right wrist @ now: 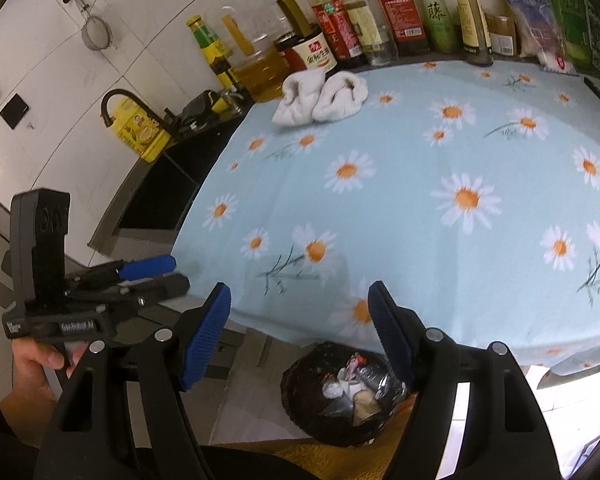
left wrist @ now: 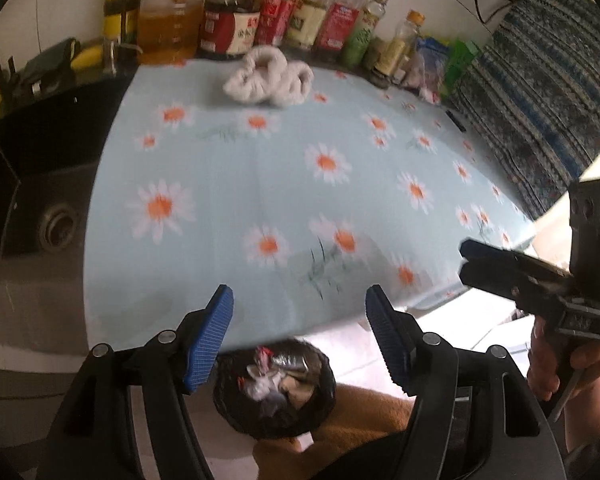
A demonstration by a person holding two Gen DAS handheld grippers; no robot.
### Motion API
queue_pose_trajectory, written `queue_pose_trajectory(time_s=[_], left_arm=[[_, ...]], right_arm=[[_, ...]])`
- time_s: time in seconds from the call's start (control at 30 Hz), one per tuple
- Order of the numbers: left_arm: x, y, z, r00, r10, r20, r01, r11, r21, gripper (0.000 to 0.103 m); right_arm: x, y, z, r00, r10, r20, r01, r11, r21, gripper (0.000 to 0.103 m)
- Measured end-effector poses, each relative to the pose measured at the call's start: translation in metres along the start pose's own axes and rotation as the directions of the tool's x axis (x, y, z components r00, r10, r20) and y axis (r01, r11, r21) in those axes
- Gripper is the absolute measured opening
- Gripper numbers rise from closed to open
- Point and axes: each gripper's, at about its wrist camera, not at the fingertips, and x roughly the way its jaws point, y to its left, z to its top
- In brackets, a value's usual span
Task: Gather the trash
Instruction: 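Reach the left tool to the pinkish knit towel and grasp it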
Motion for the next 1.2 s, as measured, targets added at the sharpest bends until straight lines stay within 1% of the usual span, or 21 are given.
queue_pose_trajectory(time_s=[0.17, 0.37, 0.43, 0.47, 0.5, 0.6, 0.63, 0.73, 0.93, 1.0, 1.1, 1.2], left_arm=[[0.008, 0.004, 0.038, 1.000, 0.018, 0.023, -0.018, 1.000, -0.010, 0.066], [0.011, 0.010, 0.080, 0.996, 0.076, 0.050, -0.076, 0.997, 0.010, 0.067], [0.012, 0.011, 0.095, 0.994, 0.095, 0.058, -0.096, 0.995, 0.017, 0.071], [0.013, 0.012, 0.101, 0.993, 0.101, 0.064, -0.102, 0.995, 0.018, 0.075], [0.014, 0.013, 0.107, 0.992, 0.108, 0.068, -0.109, 0.994, 0.019, 0.075], [0.024, 0.016, 0.130, 0.991, 0.121, 0.059, -0.122, 0.992, 0.010, 0.075], [0.026, 0.014, 0.136, 0.991, 0.125, 0.056, -0.126, 0.992, 0.014, 0.075], [0.038, 0.006, 0.155, 0.987, 0.147, 0.057, -0.150, 0.987, 0.050, 0.075], [0.066, 0.007, 0.188, 0.983, 0.179, 0.026, -0.180, 0.982, 0.058, 0.075], [0.074, 0.006, 0.196, 0.980, 0.197, 0.010, -0.197, 0.978, 0.063, 0.075], [0.086, 0.002, 0.207, 0.977, 0.214, 0.006, -0.214, 0.972, 0.098, 0.075], [0.104, 0.003, 0.217, 0.975, 0.222, -0.017, -0.219, 0.970, 0.109, 0.075]], right_arm=[[0.002, -0.008, 0.017, 1.000, 0.007, 0.015, -0.007, 1.000, -0.001, 0.071], [0.006, -0.018, 0.032, 1.000, 0.017, 0.011, -0.016, 1.000, -0.014, 0.071], [0.007, -0.022, 0.036, 1.000, 0.022, 0.008, -0.022, 1.000, -0.012, 0.071], [0.008, -0.024, 0.039, 1.000, 0.025, 0.008, -0.025, 1.000, -0.012, 0.071], [0.009, -0.027, 0.042, 1.000, 0.029, 0.006, -0.029, 1.000, -0.010, 0.071], [0.010, -0.032, 0.050, 0.999, 0.045, 0.004, -0.045, 0.999, -0.011, 0.072], [0.012, -0.033, 0.053, 0.999, 0.048, -0.001, -0.048, 0.999, -0.016, 0.073], [0.017, -0.039, 0.060, 0.998, 0.059, -0.008, -0.059, 0.998, -0.015, 0.074], [0.023, -0.051, 0.072, 0.997, 0.077, -0.011, -0.077, 0.997, -0.001, 0.073], [0.023, -0.055, 0.075, 0.997, 0.075, -0.013, -0.075, 0.997, 0.006, 0.073], [0.024, -0.061, 0.077, 0.997, 0.075, -0.018, -0.075, 0.997, 0.014, 0.073], [0.024, -0.069, 0.077, 0.998, 0.060, -0.017, -0.060, 0.998, 0.029, 0.073]])
